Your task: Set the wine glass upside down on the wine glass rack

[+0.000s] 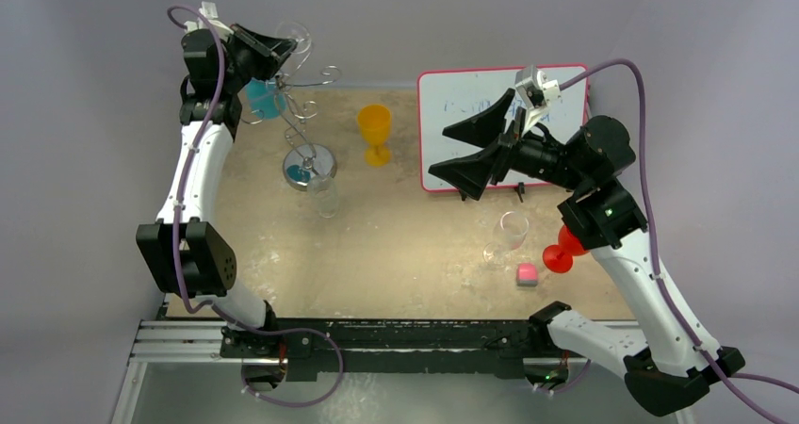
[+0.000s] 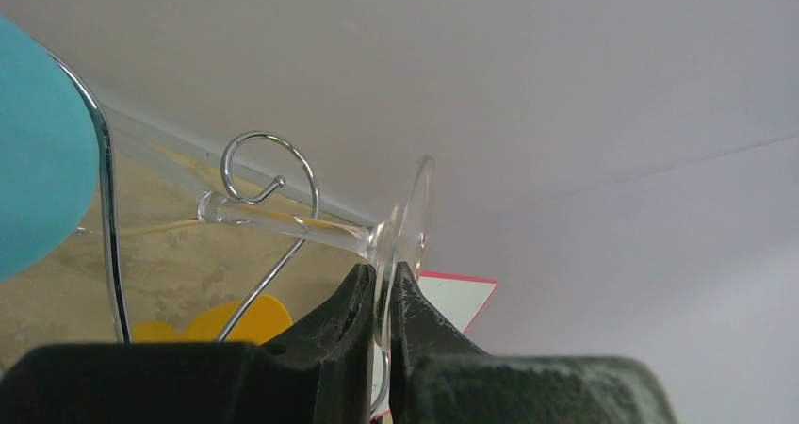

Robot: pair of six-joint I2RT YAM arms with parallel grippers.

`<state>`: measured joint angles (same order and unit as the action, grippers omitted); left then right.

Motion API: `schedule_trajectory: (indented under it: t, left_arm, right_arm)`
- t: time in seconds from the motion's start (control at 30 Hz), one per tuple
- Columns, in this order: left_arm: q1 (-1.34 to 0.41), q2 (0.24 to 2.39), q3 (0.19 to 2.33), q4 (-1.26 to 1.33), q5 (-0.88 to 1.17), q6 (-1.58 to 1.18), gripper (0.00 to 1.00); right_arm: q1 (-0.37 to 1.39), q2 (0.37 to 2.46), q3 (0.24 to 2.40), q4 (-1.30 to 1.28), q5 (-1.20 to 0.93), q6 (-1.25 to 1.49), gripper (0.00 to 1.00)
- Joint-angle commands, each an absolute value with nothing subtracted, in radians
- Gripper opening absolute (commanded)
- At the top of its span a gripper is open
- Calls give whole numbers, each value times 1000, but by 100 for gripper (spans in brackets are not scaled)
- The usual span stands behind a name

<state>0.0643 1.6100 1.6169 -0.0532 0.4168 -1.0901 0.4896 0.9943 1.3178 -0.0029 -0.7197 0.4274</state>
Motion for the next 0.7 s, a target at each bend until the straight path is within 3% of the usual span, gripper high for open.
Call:
schedule_trajectory:
  t: [0.0, 0.67]
  left_arm:
    - [67, 1563, 1618, 20, 445, -1110, 0]
    - [66, 1617, 1671, 44, 549, -1127, 0]
  right_arm:
    - [486, 982, 1322, 29, -708, 425, 100]
    - [486, 979, 1312, 37, -710, 422, 100]
